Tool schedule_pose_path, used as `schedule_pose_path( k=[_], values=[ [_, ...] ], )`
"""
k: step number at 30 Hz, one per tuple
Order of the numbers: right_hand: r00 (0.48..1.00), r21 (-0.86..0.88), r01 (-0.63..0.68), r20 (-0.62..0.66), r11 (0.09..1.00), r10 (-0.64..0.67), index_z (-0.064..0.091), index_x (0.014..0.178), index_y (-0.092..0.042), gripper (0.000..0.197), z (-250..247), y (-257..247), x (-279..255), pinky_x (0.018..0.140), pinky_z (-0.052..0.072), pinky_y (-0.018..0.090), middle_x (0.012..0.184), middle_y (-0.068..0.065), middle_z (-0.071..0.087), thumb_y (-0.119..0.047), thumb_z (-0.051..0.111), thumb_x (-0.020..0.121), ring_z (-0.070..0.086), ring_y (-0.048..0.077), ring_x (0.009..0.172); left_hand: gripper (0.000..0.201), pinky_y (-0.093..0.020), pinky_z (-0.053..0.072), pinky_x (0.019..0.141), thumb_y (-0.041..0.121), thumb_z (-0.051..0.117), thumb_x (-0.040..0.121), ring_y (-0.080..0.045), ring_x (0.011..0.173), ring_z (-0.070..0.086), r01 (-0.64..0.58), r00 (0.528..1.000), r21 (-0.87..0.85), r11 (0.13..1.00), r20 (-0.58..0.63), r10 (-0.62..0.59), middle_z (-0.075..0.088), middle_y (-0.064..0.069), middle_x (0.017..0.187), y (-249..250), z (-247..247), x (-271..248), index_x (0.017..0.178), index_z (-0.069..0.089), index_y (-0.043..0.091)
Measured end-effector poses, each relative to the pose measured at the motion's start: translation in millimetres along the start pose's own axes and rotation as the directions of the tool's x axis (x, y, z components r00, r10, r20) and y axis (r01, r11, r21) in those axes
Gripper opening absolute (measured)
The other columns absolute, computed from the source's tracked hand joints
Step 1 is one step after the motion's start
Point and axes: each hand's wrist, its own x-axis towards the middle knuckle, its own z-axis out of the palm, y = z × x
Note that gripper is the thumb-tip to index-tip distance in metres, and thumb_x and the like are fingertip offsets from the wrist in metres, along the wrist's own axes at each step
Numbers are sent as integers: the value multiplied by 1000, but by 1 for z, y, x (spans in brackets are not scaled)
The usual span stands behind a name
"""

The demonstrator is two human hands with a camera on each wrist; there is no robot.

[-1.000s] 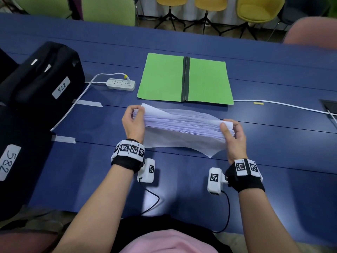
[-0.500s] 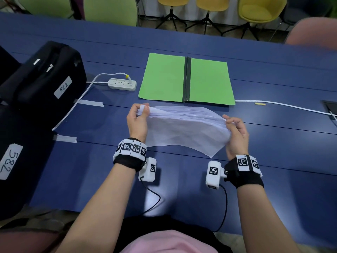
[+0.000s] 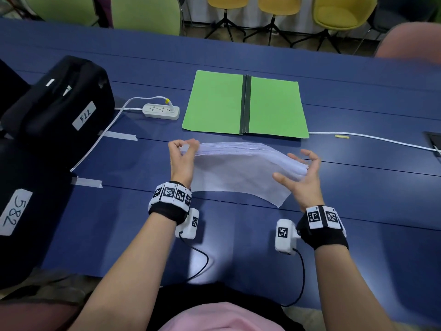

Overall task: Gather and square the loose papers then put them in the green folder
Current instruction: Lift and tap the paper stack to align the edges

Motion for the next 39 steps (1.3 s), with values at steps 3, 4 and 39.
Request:
schedule_pose_path(
  k=[3,4,39],
  values=[
    [999,6,-36,16,999,36,54,124,-24,60,-2,7,2,82,48,14,107,-2,67,5,73,75,64,-3,95,65,-21,36,92,26,76,74,-12,110,50,-19,991,55,998,132,11,53,0,119,-2,-4,-4,127,39,20],
    [999,-9,-51,13,999,52,61,118,-19,49,0,7,2,80,48,15,102,-4,68,7,70,77,64,-7,87,79,-21,38,95,26,79,69,-12,111,51,-35,985,88,995,174,19,50,-2,122,-2,-5,-5,134,34,21],
    [979,64,-84,194,994,70,66,63,-18,24,-33,-5,-15,57,49,16,61,-7,65,5,70,69,61,4,58,78,-29,47,100,36,95,33,-9,113,62,-48,789,417,908,574,-221,72,10,108,2,-55,23,106,69,29]
  ],
)
